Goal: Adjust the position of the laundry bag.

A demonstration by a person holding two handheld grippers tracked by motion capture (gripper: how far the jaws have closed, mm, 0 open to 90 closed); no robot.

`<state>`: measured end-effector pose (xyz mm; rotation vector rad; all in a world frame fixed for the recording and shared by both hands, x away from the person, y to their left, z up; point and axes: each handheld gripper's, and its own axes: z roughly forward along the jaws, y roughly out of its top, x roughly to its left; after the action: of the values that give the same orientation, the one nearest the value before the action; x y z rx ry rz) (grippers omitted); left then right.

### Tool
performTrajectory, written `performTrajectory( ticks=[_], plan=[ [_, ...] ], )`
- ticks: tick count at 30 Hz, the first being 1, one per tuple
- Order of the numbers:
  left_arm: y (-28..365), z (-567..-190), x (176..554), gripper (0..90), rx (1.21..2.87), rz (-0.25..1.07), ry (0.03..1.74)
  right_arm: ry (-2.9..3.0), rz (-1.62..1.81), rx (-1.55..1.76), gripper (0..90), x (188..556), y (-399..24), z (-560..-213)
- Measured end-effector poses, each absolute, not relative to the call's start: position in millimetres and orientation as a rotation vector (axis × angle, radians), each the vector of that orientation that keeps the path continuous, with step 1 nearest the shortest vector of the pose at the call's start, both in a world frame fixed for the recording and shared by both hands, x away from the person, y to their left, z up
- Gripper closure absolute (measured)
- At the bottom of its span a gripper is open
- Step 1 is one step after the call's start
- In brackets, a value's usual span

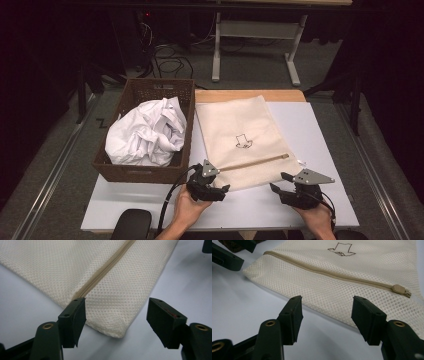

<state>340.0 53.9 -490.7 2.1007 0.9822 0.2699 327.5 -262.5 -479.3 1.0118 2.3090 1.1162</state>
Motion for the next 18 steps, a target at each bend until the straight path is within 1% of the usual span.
performTrajectory(
  ticks=[4,7,18],
  plan=[
    [53,-490,341,31.6,2.105,0.276,0.99,2.304,1.125,1.04,44.9,329,-265,-478],
    [50,-487,343,31.2,2.118,0.31,0.992,2.305,1.147,1.067,45.5,331,-268,-475],
    [41,-481,354,31.2,2.15,0.314,1.025,2.281,1.145,1.148,48.1,346,-280,-465]
  ],
)
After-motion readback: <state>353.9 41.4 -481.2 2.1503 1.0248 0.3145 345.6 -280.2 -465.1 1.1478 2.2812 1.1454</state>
